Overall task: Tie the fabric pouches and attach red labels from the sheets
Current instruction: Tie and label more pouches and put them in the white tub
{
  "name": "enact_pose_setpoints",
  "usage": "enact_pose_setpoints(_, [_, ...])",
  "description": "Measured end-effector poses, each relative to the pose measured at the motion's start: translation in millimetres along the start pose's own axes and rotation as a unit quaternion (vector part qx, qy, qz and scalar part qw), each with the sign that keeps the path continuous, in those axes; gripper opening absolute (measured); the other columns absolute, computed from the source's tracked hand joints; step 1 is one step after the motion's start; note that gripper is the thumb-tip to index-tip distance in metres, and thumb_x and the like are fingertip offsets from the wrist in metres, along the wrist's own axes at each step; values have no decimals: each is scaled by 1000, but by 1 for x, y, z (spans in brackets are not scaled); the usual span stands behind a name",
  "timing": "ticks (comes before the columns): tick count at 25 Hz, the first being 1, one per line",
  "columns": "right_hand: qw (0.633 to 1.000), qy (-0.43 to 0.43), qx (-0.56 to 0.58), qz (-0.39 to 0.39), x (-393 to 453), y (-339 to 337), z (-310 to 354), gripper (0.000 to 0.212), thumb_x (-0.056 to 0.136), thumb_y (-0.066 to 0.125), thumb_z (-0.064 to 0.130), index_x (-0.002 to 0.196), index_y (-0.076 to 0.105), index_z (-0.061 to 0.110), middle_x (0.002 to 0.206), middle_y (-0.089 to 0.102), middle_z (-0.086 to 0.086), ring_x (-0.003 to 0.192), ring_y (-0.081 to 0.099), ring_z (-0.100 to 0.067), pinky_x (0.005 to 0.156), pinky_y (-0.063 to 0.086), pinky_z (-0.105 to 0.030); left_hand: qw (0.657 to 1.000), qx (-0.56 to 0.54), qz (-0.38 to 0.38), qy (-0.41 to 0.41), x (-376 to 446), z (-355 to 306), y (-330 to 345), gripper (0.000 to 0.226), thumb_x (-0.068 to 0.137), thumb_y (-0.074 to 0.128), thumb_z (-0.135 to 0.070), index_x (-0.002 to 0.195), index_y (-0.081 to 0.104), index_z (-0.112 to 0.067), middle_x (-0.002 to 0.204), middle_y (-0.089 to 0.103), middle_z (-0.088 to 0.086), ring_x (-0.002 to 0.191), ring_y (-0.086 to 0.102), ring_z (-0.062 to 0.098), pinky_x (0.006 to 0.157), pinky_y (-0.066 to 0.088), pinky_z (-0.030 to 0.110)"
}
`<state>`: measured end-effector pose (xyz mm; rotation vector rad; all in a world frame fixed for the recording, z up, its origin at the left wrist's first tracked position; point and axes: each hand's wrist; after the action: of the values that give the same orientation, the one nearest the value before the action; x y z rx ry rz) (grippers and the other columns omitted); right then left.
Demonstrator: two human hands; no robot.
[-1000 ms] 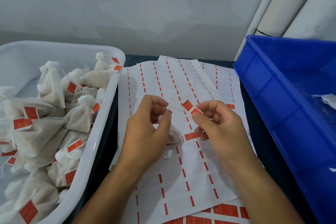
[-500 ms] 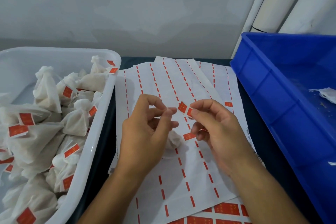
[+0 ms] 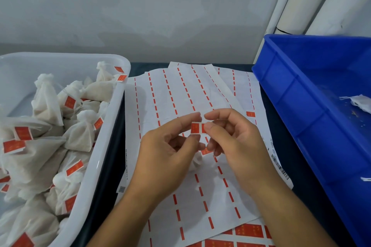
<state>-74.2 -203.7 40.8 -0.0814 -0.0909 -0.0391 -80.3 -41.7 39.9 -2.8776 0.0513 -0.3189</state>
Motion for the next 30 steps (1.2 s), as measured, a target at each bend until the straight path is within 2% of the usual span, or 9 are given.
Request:
enact_pose_setpoints(6, [1000, -9, -23, -18, -2, 3, -1, 7, 93, 74, 23, 97, 69, 25, 83, 75, 7, 74, 73, -11, 59, 56, -17, 999, -38, 26, -4, 0, 1, 1, 38, 94, 71, -13, 128, 71, -29, 110, 75, -22, 84, 77, 10, 73, 59, 17])
enact_pose_setpoints(11, [999, -8, -33, -14, -3, 3, 0, 8, 93, 75, 25, 97, 69, 26, 84, 75, 9, 76, 73, -10, 60, 57, -17, 997, -72, 14, -6, 0, 1, 3, 27, 99, 64, -13, 120, 74, -26, 103, 78, -17, 83, 77, 9, 72, 59, 16])
enact_pose_setpoints(17, [999, -13, -29, -5, -3, 4, -1, 7, 93, 75, 24, 97, 69, 26, 85, 76, 9, 80, 75, -11, 62, 58, -18, 998, -69, 11, -7, 1, 2, 5, 28, 102, 59, -13, 120, 72, -30, 100, 77, -20, 86, 76, 6, 72, 57, 12])
enact_pose_setpoints(22, [999, -17, -48, -13, -3, 5, -2, 10, 93, 75, 27, 99, 67, 30, 90, 76, 11, 81, 75, -12, 64, 60, -22, 995, -94, 20, -12, 0, -1, 5, 36, 102, 59, -16, 133, 59, -34, 91, 79, -14, 82, 77, 9, 71, 56, 12])
enact_pose_setpoints(26, [997, -16, -74, 12, -3, 0, 1, 29, 94, 72, 38, 117, 60, 50, 98, 69, 18, 82, 74, -14, 69, 65, -31, 994, -105, 29, -13, 0, -4, 5, 47, 102, 59, -16, 136, 45, -45, 91, 79, -13, 81, 77, 10, 71, 56, 11])
enact_pose_setpoints(30, [995, -17, -93, 36, -2, 0, 3, 13, 94, 69, 43, 107, 68, 47, 101, 68, 27, 97, 68, -1, 78, 63, -25, 994, -99, 45, -3, -1, -6, 4, 49, 102, 58, -16, 138, 43, -47, 88, 79, -9, 82, 77, 11, 73, 56, 13])
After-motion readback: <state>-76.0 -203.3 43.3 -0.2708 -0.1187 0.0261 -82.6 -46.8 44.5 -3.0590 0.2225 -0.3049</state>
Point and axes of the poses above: each hand's wrist, its own x-axis towards the middle knuckle, its own y-axis out of the palm, z = x × y
